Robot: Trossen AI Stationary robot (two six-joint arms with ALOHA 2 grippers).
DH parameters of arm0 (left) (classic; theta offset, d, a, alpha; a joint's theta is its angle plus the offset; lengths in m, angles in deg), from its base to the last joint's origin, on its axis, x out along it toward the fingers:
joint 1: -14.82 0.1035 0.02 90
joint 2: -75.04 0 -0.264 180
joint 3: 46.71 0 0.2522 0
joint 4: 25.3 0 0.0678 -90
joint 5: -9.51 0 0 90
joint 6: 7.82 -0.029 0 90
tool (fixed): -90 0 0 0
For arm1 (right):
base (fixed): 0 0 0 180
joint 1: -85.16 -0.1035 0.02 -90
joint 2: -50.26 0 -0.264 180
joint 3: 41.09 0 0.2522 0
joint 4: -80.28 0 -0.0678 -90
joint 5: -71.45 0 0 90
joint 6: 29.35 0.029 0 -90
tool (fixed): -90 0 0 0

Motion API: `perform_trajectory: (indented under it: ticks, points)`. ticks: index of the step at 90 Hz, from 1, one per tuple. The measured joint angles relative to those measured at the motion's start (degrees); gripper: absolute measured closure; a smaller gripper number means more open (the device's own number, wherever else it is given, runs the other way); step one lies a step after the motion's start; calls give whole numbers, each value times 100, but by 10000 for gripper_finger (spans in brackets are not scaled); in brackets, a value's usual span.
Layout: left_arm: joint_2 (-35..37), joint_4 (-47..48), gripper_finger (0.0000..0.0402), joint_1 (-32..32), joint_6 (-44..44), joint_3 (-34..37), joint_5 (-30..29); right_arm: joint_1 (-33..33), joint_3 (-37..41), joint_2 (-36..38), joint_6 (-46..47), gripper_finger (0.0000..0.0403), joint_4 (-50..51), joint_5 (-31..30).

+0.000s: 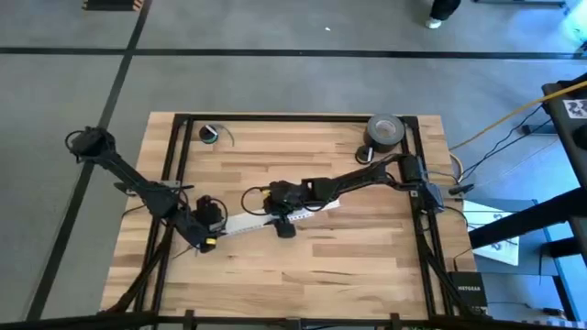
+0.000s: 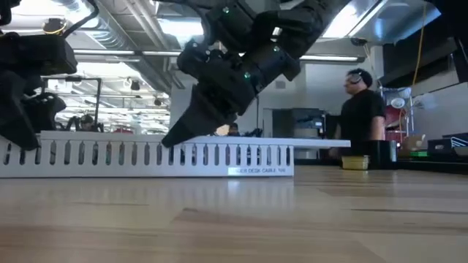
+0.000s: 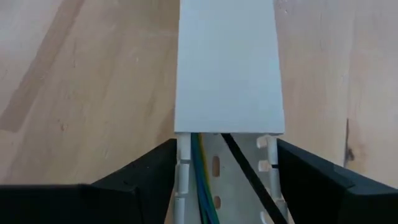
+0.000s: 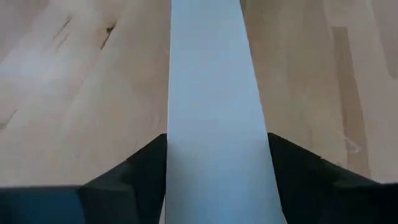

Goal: Ziptie cables
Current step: Close the white cable duct

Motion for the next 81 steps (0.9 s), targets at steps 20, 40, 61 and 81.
perform_trajectory:
  ticks: [20, 40, 61, 81]
  points:
    - [-1, -101, 166, -3, -119, 13, 99, -84, -583, -472, 241, 183, -50, 18]
    - [-15, -96, 166, 0, -41, 13, -3, -92, -940, -669, 322, 181, -11, -19]
    - [-15, -125, 166, 42, -6, 11, -47, -94, -1360, -902, 412, 180, 199, 1]
    - [-8, -303, 166, 55, 0, -19, -233, -78, -1409, -893, 407, 140, 655, 6]
